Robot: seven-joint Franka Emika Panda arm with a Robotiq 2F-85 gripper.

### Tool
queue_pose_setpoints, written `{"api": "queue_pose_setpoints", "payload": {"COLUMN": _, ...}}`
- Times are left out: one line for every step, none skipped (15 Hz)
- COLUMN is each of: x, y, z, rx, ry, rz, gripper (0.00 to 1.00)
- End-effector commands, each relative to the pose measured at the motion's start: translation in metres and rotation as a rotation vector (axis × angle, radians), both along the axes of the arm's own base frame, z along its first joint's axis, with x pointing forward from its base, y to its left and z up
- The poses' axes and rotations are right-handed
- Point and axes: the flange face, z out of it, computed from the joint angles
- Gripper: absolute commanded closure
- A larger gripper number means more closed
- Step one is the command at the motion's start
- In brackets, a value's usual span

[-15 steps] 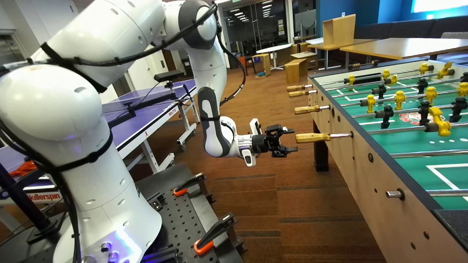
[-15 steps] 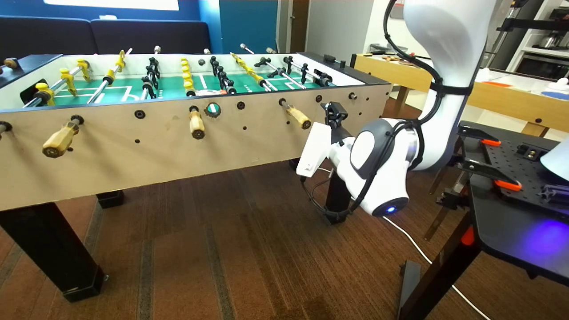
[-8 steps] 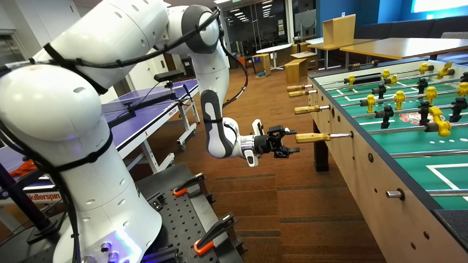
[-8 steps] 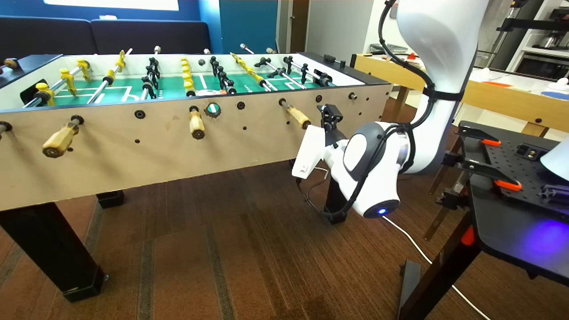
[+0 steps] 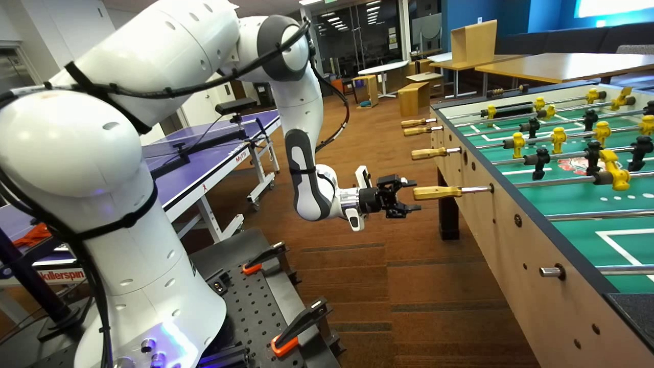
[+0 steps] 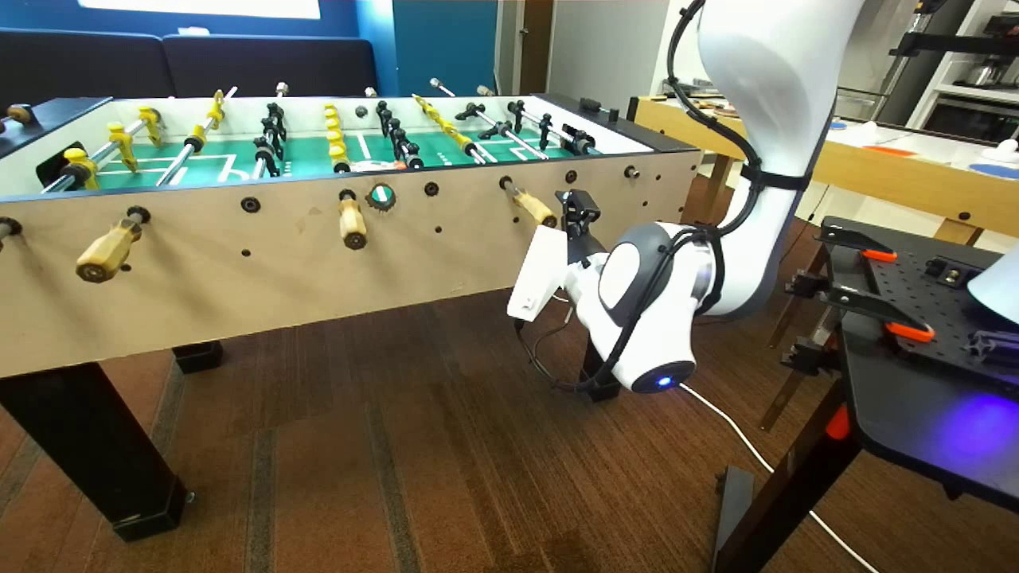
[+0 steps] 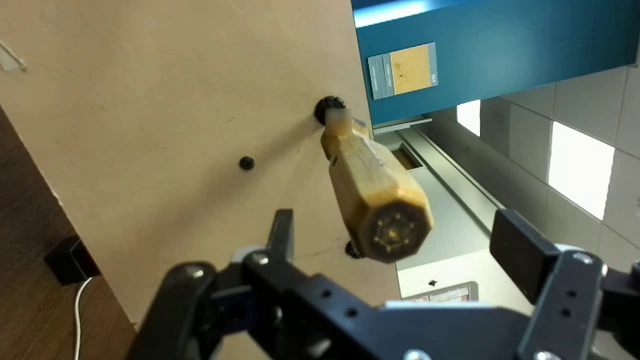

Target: Rotate the third rod backwards

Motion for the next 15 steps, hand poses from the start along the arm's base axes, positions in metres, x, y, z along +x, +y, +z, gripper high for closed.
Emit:
{"api": "queue_pose_setpoints", "payload": {"x": 0.0130, "y": 0.0027, "z": 0.0016, "rx": 0.006, "ry": 0.008, "rz": 0.008, "gripper": 0.00}}
{"api": "queue_pose_setpoints", "payload": {"x": 0.0140, "y": 0.0036, "z": 0.0023, "rx": 0.005, "ry": 0.006, "rz": 0.010, "gripper": 0.00}}
{"api": "queue_pose_setpoints", "payload": {"x": 0.0147, "y": 0.0042, "z": 0.0030, "rx": 0.004, "ry": 0.003, "rz": 0.011, "gripper": 0.25}}
{"api": "queue_pose_setpoints", "payload": {"x": 0.0152, "y": 0.0051, "z": 0.0037, "rx": 0.003, "ry": 0.001, "rz": 0.014, "gripper": 0.26}}
{"api": "queue_pose_setpoints", "payload": {"x": 0.0158, "y": 0.0055, "z": 0.0044, "rx": 0.002, "ry": -0.002, "rz": 0.015, "gripper": 0.32}}
{"api": "queue_pose_setpoints", "payload": {"x": 0.0162, "y": 0.0059, "z": 0.0051, "rx": 0.003, "ry": -0.004, "rz": 0.015, "gripper": 0.42}}
{"api": "queue_pose_setpoints", "payload": {"x": 0.0166, "y": 0.0060, "z": 0.0055, "rx": 0.003, "ry": -0.005, "rz": 0.015, "gripper": 0.49}}
{"api": "queue_pose_setpoints", "payload": {"x": 0.0169, "y": 0.0058, "z": 0.0057, "rx": 0.003, "ry": -0.005, "rz": 0.014, "gripper": 0.58}}
{"api": "queue_pose_setpoints", "payload": {"x": 0.0169, "y": 0.0055, "z": 0.0059, "rx": 0.004, "ry": -0.006, "rz": 0.013, "gripper": 0.64}}
{"api": "queue_pose_setpoints", "payload": {"x": 0.0161, "y": 0.0056, "z": 0.0048, "rx": 0.010, "ry": -0.001, "rz": 0.013, "gripper": 0.73}}
{"api": "queue_pose_setpoints", "payload": {"x": 0.0152, "y": 0.0052, "z": 0.0040, "rx": 0.018, "ry": 0.001, "rz": 0.010, "gripper": 0.79}}
{"api": "queue_pose_setpoints", "payload": {"x": 0.0149, "y": 0.0043, "z": 0.0052, "rx": 0.026, "ry": -0.007, "rz": 0.005, "gripper": 0.82}}
{"api": "queue_pose_setpoints", "payload": {"x": 0.0143, "y": 0.0035, "z": 0.0060, "rx": 0.035, "ry": -0.014, "rz": -0.002, "gripper": 0.82}}
{"api": "queue_pose_setpoints", "payload": {"x": 0.0130, "y": 0.0020, "z": 0.0069, "rx": 0.049, "ry": -0.030, "rz": -0.015, "gripper": 0.82}}
{"api": "queue_pose_setpoints", "payload": {"x": 0.0121, "y": 0.0008, "z": 0.0070, "rx": 0.068, "ry": -0.044, "rz": -0.026, "gripper": 0.82}}
